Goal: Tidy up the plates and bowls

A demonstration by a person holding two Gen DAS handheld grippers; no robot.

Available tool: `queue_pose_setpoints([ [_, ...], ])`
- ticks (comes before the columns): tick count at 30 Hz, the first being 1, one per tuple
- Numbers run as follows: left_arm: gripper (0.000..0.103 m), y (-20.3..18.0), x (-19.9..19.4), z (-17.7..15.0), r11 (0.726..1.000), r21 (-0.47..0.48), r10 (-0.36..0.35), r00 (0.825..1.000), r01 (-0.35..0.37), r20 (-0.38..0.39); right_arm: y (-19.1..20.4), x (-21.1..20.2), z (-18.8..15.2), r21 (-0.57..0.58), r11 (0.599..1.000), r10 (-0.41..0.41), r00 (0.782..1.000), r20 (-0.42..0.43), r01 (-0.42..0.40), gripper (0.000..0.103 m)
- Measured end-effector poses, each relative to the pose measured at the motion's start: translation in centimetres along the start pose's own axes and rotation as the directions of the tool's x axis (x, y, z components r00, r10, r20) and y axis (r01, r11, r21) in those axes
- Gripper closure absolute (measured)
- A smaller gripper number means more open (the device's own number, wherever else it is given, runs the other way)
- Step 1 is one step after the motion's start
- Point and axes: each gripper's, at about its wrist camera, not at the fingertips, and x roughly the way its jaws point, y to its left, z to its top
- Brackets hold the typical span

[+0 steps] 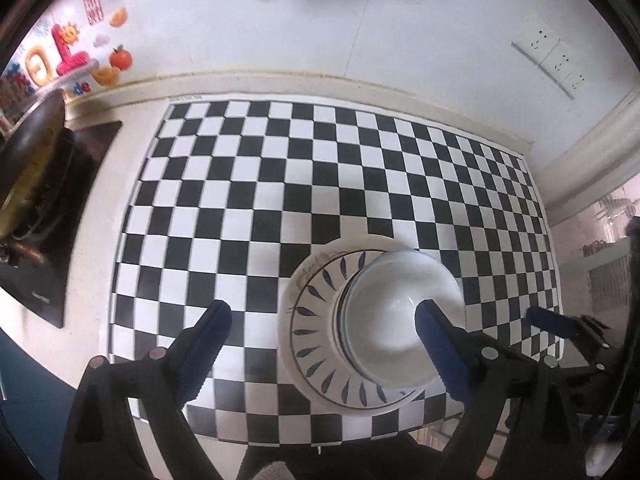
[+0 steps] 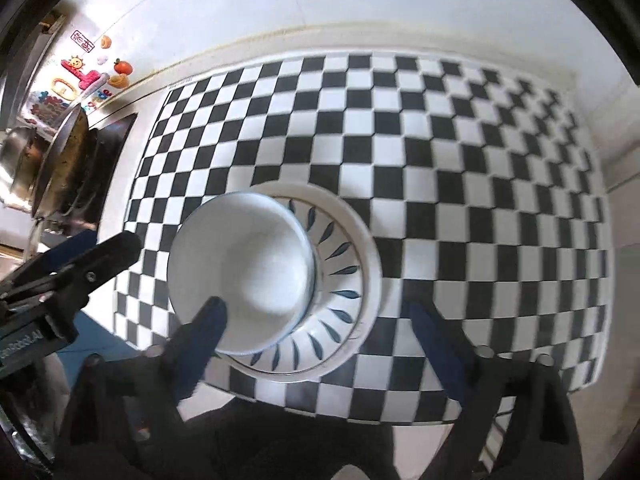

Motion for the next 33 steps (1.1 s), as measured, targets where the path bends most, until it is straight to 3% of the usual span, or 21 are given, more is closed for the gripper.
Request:
queue_pose_setpoints([
  [5,0.009,-0.6,-2.2,-1.0,0.999,0.034,0.025,0.996,-0.028,0.083,0.9,-2.8,-1.5,0.009,0.997,-0.073,0.993,0.088,0.072,0.001],
  [10,0.009,-0.9,-4.8,-1.9,0.994,0.05,0.083,0.977,-0.095,0.197,1.5,-5.2,-2.9,0.041,0.994,-0.106,0.983,0.152,0.101,0.001],
  [20,0.004,-1.8,-9.5,-4.6,0.989,0.081,0.096,0.956,-0.123,0.279,2.1,-10.7,-6.2,0.08,0.992,-0.112,0.963,0.244,0.095,0.0],
  [33,0.001,-3.1,-17.1,-11.3,0.987,0.033,0.134,0.918,-0.157,0.375,4.0,-19.1,-13.6,0.033,0.993,-0.12,0.905,0.409,0.116,0.0],
])
